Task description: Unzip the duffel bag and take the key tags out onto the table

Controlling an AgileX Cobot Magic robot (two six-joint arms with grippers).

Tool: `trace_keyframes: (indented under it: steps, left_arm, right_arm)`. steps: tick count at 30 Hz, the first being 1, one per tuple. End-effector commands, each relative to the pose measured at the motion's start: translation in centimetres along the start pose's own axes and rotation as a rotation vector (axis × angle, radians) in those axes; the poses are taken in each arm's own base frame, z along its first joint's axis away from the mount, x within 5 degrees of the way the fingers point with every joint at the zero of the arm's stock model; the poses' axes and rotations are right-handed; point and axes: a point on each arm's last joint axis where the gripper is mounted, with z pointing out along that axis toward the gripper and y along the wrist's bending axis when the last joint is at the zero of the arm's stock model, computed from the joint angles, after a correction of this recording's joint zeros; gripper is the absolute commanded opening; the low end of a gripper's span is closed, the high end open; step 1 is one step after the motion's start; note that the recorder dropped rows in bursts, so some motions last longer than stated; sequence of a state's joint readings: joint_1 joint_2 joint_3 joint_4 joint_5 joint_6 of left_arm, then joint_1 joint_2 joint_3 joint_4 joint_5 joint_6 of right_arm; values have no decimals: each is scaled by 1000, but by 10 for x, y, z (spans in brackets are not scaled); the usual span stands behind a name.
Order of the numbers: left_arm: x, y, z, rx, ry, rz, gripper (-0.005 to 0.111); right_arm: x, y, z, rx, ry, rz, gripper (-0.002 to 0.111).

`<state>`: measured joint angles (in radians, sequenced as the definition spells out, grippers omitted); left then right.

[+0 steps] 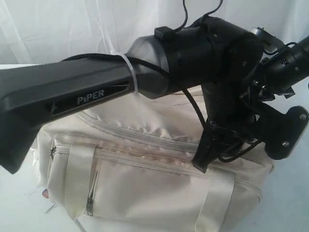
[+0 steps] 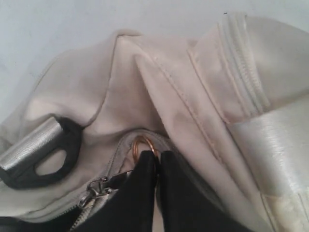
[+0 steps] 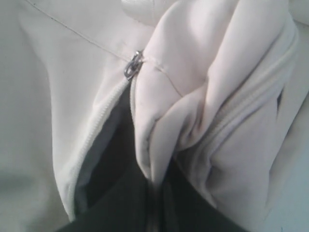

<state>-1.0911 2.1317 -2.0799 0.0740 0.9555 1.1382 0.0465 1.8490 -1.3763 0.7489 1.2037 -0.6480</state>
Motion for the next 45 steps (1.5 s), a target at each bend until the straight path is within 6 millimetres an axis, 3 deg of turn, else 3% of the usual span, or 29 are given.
trace_keyframes:
  steps: [1, 5, 10, 16, 32, 45]
  left_arm:
    - [-1, -7, -28, 24, 14, -6, 0]
    - [-4, -8, -51, -8, 2, -25, 0]
    - [-6, -9, -62, -21, -28, -32, 0]
    - [-15, -10, -63, -7, -113, -56, 0]
    - [-36, -16, -70, -28, -145, -11, 0]
    - [-32, -30, -75, 114, -102, -4, 0]
  right_arm:
    - [-1, 6, -5, -18, -11, -7, 0]
    - [-1, 6, -5, -18, -11, -7, 0]
    - [-1, 6, -5, -19, -10, -5, 0]
    - [-1, 6, -5, -19, -10, -5, 0]
    - [-1, 6, -5, -19, -10, -5, 0]
    - [-1, 6, -5, -19, -10, -5, 0]
